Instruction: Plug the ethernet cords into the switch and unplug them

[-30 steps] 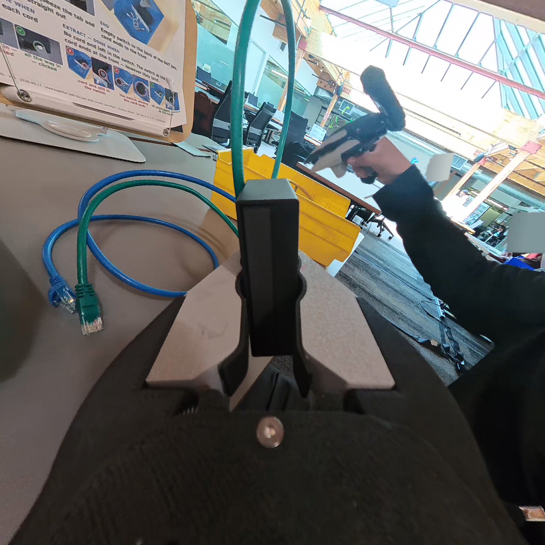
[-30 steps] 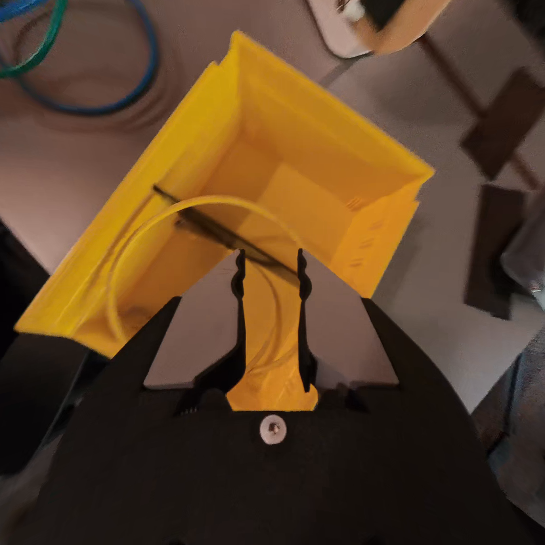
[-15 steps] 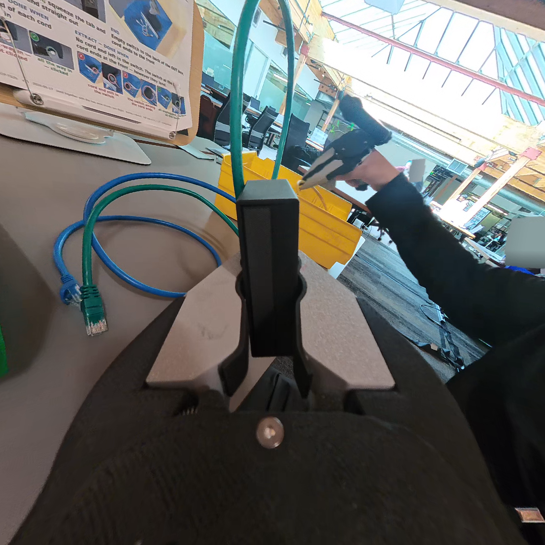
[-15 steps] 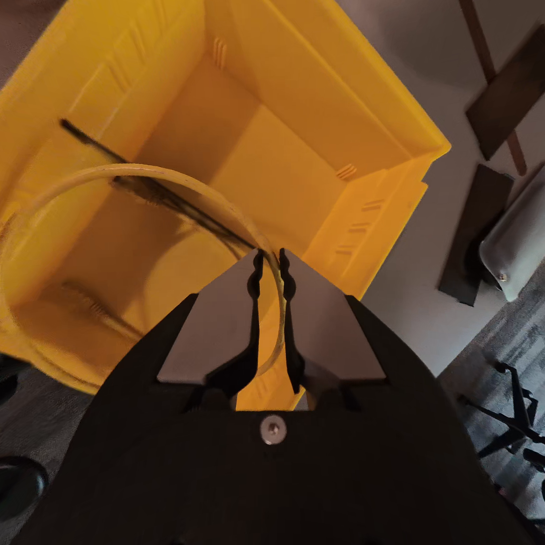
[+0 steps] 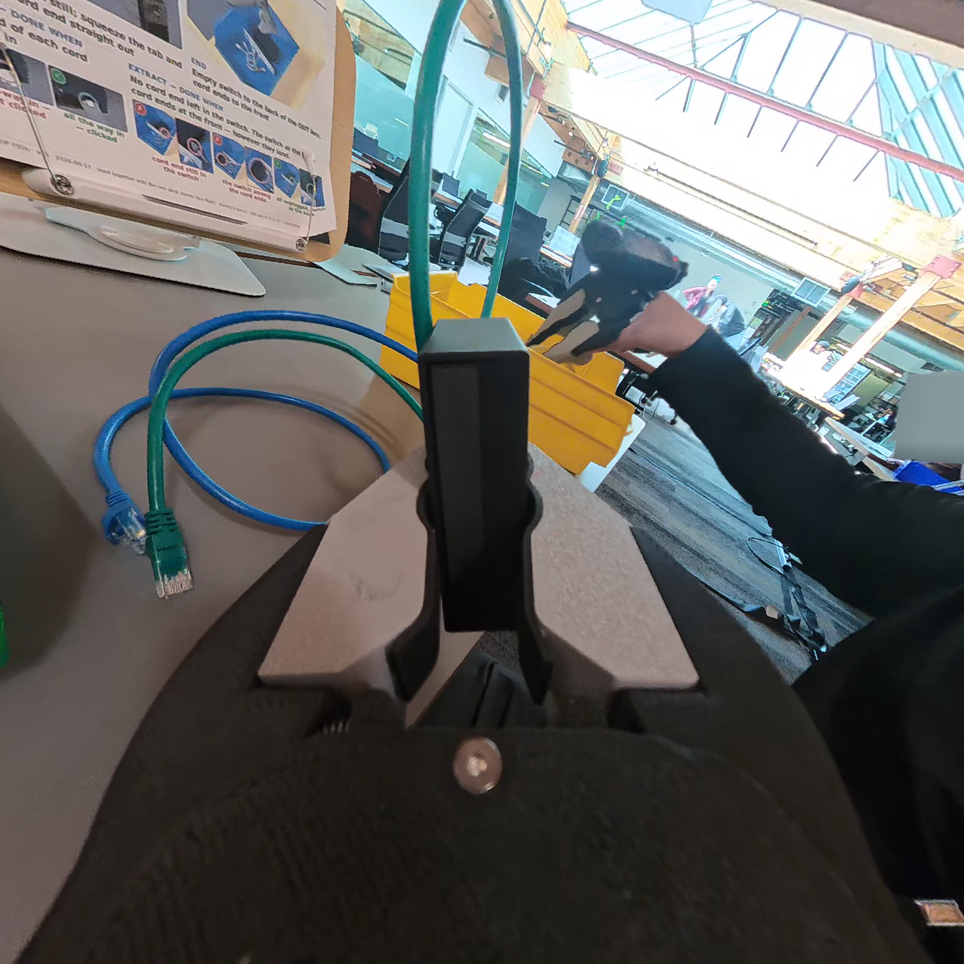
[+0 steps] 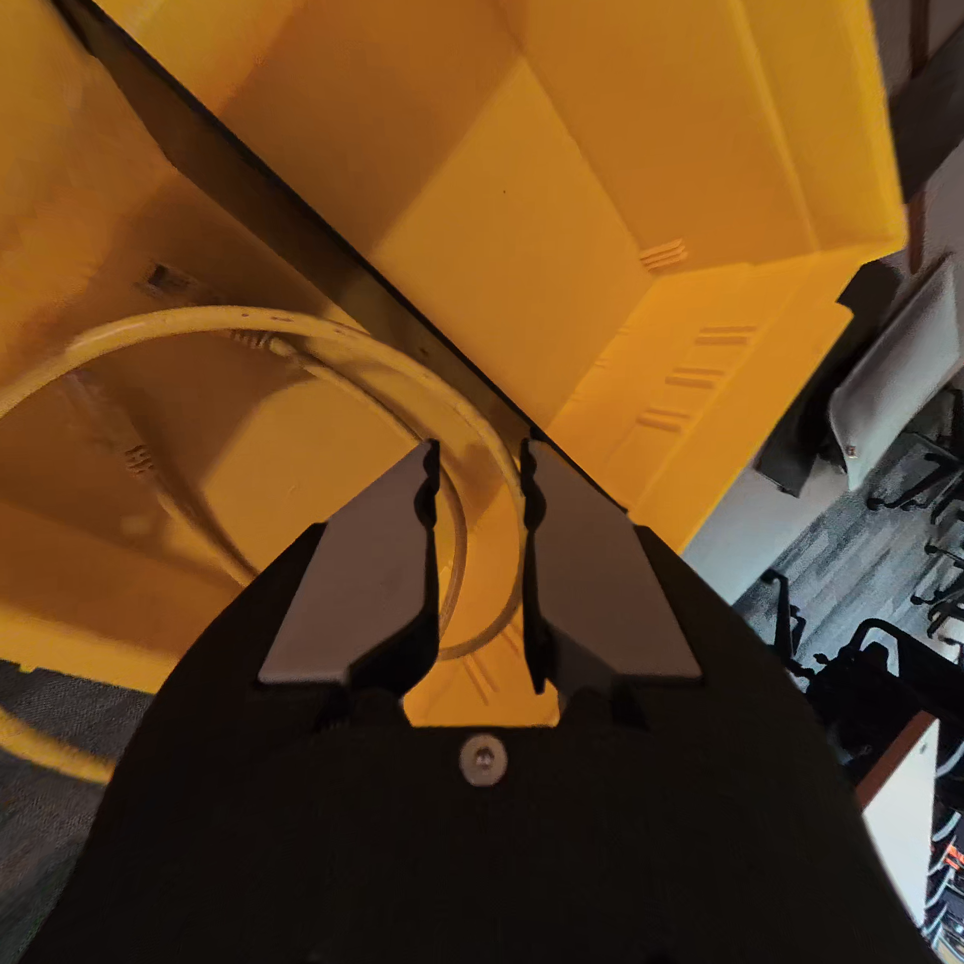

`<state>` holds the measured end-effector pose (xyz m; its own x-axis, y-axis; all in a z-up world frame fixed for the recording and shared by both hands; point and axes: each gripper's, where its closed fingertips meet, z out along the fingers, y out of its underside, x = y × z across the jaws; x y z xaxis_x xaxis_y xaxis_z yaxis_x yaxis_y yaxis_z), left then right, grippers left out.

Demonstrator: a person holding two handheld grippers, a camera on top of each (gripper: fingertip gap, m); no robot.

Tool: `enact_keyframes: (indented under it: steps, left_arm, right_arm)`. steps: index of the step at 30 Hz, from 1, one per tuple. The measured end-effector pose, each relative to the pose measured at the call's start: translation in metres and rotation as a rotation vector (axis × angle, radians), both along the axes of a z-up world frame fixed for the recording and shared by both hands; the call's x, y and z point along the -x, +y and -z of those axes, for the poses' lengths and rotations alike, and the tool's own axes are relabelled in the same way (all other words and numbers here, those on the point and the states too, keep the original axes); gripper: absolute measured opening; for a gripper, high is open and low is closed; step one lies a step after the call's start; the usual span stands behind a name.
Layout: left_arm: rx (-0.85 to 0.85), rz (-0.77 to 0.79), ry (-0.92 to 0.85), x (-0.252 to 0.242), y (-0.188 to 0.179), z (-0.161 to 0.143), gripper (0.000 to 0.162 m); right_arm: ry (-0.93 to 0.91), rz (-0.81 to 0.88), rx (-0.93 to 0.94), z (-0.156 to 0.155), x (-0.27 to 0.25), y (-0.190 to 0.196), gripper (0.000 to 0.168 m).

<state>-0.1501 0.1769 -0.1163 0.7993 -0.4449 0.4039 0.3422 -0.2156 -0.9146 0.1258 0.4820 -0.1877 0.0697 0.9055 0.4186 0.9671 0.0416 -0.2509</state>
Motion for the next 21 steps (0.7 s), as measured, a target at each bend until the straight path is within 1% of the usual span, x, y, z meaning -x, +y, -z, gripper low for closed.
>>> enact_keyframes:
  steps: [4, 6, 8, 9, 12, 14, 16, 18, 20, 21]
  left_arm:
    - [-0.003, 0.009, -0.008, 0.0, 0.001, -0.002, 0.026]
    - [-0.002, 0.017, 0.002, -0.002, 0.001, -0.001, 0.027]
    - [-0.002, 0.023, 0.01, -0.004, 0.0, -0.001, 0.027]
    - [-0.001, 0.023, 0.011, -0.005, 0.0, -0.001, 0.027]
    - [0.003, 0.025, 0.005, -0.005, 0.0, 0.001, 0.027]
    - [0.004, 0.029, -0.004, -0.006, 0.0, 0.001, 0.027]
    - [0.002, 0.042, -0.013, -0.009, 0.0, 0.0, 0.026]
    - [-0.001, 0.05, -0.015, -0.011, 0.0, 0.0, 0.026]
    - [-0.017, 0.036, -0.018, -0.009, 0.0, -0.002, 0.027]
    - [-0.031, 0.022, -0.024, -0.007, 0.0, -0.004, 0.027]
  right_arm:
    - [0.095, 0.025, -0.049, -0.036, -0.005, 0.002, 0.036]
    - [0.183, 0.037, -0.053, -0.055, 0.001, -0.001, 0.039]
    - [0.305, 0.02, -0.045, -0.076, 0.018, -0.013, 0.041]
    - [0.369, -0.012, -0.033, -0.086, 0.031, -0.025, 0.041]
    - [0.519, -0.176, -0.018, -0.116, 0.076, -0.08, 0.042]
    - [0.609, -0.323, 0.034, -0.132, 0.109, -0.134, 0.036]
    - [0.7, -0.488, 0.168, -0.14, 0.142, -0.197, 0.032]
    - [0.737, -0.581, 0.329, -0.134, 0.171, -0.249, 0.031]
    - [0.765, -0.594, 0.476, -0.12, 0.198, -0.283, 0.029]
    - [0.772, -0.584, 0.526, -0.11, 0.211, -0.292, 0.028]
